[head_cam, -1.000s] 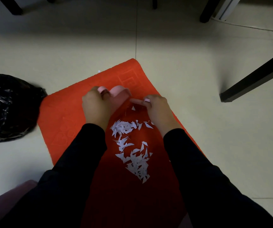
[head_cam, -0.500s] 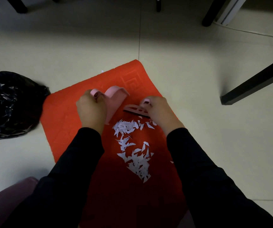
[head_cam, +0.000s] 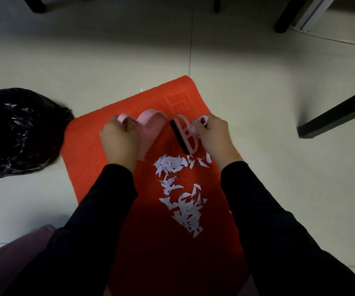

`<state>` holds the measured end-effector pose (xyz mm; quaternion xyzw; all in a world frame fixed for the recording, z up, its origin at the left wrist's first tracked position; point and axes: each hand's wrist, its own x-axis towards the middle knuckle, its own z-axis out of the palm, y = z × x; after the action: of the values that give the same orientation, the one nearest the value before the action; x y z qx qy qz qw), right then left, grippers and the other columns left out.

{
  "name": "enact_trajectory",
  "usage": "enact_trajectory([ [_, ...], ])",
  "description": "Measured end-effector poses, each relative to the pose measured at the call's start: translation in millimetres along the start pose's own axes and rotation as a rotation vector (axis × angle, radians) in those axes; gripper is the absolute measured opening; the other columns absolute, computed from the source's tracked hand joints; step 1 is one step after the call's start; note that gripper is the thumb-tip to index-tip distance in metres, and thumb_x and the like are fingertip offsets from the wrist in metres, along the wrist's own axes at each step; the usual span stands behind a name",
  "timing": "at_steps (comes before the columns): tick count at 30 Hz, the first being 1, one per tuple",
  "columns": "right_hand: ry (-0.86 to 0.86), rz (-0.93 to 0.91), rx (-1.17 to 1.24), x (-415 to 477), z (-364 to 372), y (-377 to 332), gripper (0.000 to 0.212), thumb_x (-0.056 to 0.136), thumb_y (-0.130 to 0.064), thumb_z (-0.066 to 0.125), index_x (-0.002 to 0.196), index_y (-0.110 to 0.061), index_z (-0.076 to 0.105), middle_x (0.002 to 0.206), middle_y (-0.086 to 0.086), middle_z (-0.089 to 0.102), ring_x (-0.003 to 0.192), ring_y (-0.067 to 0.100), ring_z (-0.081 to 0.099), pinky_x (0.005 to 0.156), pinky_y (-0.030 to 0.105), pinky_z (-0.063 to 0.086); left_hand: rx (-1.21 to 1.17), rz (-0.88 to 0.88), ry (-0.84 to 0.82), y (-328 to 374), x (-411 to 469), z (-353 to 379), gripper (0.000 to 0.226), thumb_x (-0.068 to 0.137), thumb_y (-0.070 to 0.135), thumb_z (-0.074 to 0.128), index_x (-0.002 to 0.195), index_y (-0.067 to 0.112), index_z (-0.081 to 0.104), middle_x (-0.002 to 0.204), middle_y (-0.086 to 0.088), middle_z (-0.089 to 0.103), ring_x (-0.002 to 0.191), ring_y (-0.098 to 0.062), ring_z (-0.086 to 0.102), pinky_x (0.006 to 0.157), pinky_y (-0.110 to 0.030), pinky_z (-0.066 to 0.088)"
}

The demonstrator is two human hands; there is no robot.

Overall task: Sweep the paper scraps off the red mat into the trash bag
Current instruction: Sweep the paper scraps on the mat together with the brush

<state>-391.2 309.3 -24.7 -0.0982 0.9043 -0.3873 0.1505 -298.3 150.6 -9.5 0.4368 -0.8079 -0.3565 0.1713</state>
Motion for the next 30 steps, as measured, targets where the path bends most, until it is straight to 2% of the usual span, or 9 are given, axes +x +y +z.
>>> enact_trajectory([
  [3,0.029,0.011,0.024,2.7,0.8,-0.3,0.024,0.095,-0.018,0.049,0.097,0.002,0.063,0.091,0.019,0.068,0.076,0.031,0.063,0.064,0.032,0.049,-0.028,-0.006,0.009,-1.3,1.1,-1.5,0.023,0.09,0.009,0.046,0.099,-0.005,0.062,0.094,-0.026,0.064,0.083,-0.035,0.058,0.061,-0.028,0.031],
  [7,0.034,0.018,0.058,7.0,5.6,-0.4,0.023,0.095,-0.017,0.049,0.1,-0.002,0.064,0.093,0.016,0.068,0.075,0.027,0.064,0.058,0.02,0.044,-0.014,-0.004,0.019,-3.2,1.8,-3.7,0.023,0.091,0.009,0.046,0.098,-0.005,0.063,0.094,-0.024,0.064,0.074,-0.023,0.046,0.055,-0.021,0.023],
  [9,0.034,0.011,0.054,7.7,8.9,1.1,0.021,0.095,-0.015,0.048,0.099,-0.002,0.065,0.092,0.016,0.067,0.063,0.019,0.057,0.05,0.012,0.037,-0.017,0.002,0.022,-3.5,1.9,-5.3,0.023,0.091,0.009,0.046,0.098,-0.005,0.063,0.091,-0.023,0.063,0.074,-0.022,0.045,0.053,-0.021,0.021],
  [11,0.018,-0.019,0.023,5.1,11.7,1.2,0.021,0.095,-0.012,0.048,0.096,0.0,0.065,0.091,0.018,0.066,0.064,0.017,0.05,0.051,0.011,0.036,-0.008,0.013,0.022,-4.6,1.9,-6.7,0.023,0.091,0.009,0.046,0.098,-0.006,0.062,0.087,-0.022,0.061,0.076,-0.027,0.05,0.054,-0.021,0.02],
  [16,-0.205,-0.045,-0.141,-6.6,19.4,-6.6,0.032,0.095,-0.018,0.048,0.101,0.011,0.061,0.093,0.028,0.061,0.072,0.026,0.049,0.05,0.013,0.031,0.01,0.017,0.017,-4.8,2.0,-9.2,0.024,0.092,0.01,0.045,0.098,-0.006,0.062,0.093,-0.025,0.064,0.082,-0.034,0.055,0.059,-0.024,0.024],
  [18,-0.296,-0.027,-0.188,-10.4,19.2,-11.9,0.033,0.094,-0.018,0.05,0.104,0.012,0.06,0.086,0.024,0.054,0.073,0.027,0.046,0.049,0.015,0.028,-0.003,0.021,0.012,-2.9,0.7,-11.2,0.024,0.092,0.01,0.045,0.098,-0.005,0.063,0.093,-0.025,0.064,0.086,-0.036,0.057,0.062,-0.028,0.03],
  [21,-0.357,-0.035,-0.226,-14.7,13.2,-14.8,0.025,0.095,-0.012,0.048,0.105,0.007,0.062,0.084,0.013,0.058,0.067,0.017,0.045,0.047,0.012,0.032,-0.014,0.017,0.016,2.1,-2.3,-17.8,0.023,0.092,0.01,0.045,0.098,-0.005,0.063,0.094,-0.024,0.064,0.08,-0.028,0.054,0.062,-0.028,0.03],
  [26,-0.292,-0.05,-0.231,-24.7,-4.0,-16.6,0.02,0.095,-0.017,0.049,0.102,-0.007,0.065,0.09,0.006,0.057,0.075,0.018,0.053,0.057,0.025,0.039,-0.041,-0.011,0.021,2.7,-5.3,-28.9,0.022,0.091,0.009,0.046,0.097,-0.004,0.062,0.094,-0.025,0.064,0.085,-0.034,0.056,0.064,-0.03,0.033],
  [30,-0.204,-0.053,-0.141,-34.0,-11.9,-20.8,0.019,0.095,-0.015,0.049,0.101,-0.008,0.066,0.088,0.005,0.057,0.068,0.016,0.05,0.055,0.016,0.036,-0.051,-0.033,0.025,2.6,-10.8,-37.2,0.022,0.092,0.008,0.045,0.098,-0.006,0.061,0.09,-0.023,0.061,0.084,-0.035,0.054,0.064,-0.032,0.033],
])
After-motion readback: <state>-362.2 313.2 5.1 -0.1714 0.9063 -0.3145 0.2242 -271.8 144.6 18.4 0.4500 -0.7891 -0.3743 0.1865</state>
